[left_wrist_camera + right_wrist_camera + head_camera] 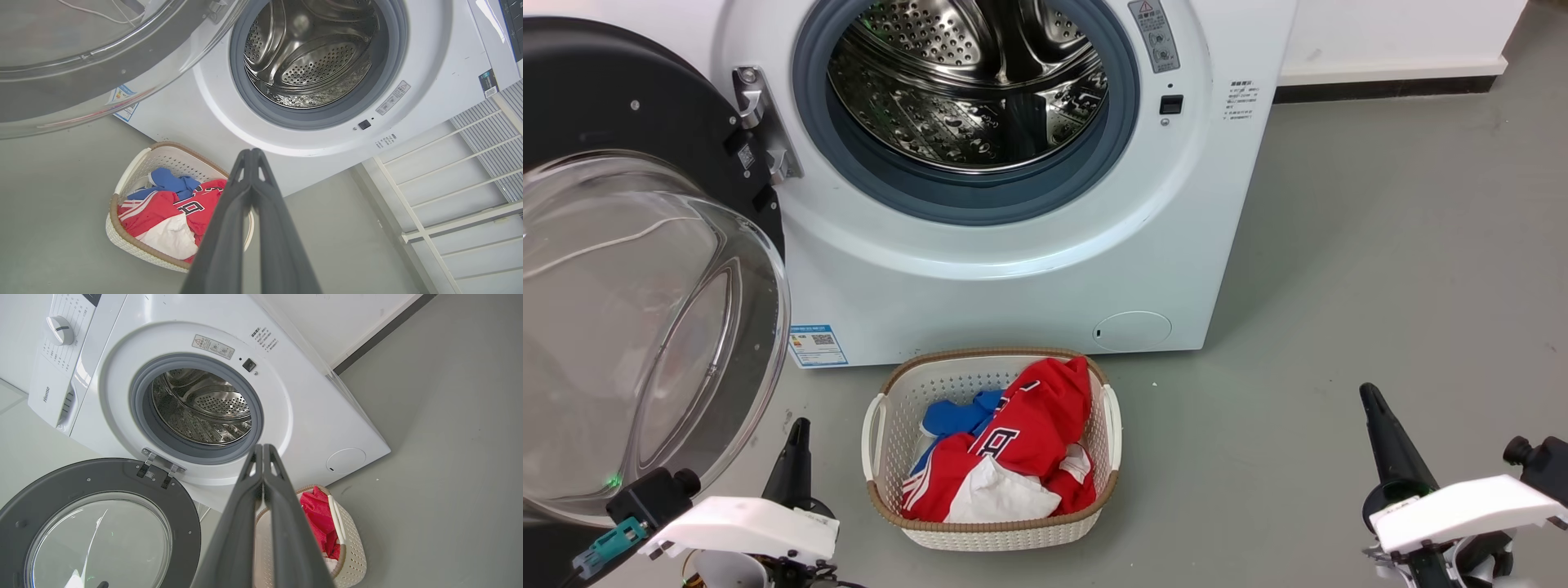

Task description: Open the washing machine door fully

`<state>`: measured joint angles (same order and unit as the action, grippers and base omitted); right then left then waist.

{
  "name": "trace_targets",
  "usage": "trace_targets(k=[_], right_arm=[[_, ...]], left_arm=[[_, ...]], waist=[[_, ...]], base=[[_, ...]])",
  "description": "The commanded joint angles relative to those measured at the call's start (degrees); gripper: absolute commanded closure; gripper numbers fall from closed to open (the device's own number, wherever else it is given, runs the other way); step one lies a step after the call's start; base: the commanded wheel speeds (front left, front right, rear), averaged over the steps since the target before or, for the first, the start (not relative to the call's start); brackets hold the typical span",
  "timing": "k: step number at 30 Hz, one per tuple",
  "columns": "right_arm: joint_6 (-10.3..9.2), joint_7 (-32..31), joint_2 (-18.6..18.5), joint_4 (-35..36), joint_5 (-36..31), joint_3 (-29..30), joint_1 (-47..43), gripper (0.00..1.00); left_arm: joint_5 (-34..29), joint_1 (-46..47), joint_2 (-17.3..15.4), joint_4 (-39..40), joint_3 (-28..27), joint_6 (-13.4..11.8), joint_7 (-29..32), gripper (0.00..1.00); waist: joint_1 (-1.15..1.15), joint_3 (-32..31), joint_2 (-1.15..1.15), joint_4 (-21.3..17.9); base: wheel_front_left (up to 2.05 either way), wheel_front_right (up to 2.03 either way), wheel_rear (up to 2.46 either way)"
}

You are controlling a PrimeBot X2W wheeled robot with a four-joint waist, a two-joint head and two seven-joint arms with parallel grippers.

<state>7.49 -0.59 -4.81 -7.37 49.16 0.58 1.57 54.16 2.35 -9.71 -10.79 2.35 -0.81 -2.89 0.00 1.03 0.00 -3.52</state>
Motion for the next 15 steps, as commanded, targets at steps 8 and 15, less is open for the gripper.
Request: trace_targets(k=[8, 15], right_arm=[[0.01, -0.79, -0.06, -0.56, 7.60, 0.78, 2.06, 1.00], [0.01, -1.28, 0.05, -1.32, 12.27, 1.24, 2.40, 1.00]], left_arm=[[6.32, 1.94, 0.92, -0.05, -1.79, 1.55, 1.57, 1.00], [10.35, 2.29, 1.70, -0.46, -2.69, 2.45, 2.55, 1.00]], waist=[[0.00, -0.09, 0.00, 0.39], [0.00, -0.16, 0.00, 0.69]], base=[[0.00, 0.00, 0.00], [0.00, 0.00, 0.00]])
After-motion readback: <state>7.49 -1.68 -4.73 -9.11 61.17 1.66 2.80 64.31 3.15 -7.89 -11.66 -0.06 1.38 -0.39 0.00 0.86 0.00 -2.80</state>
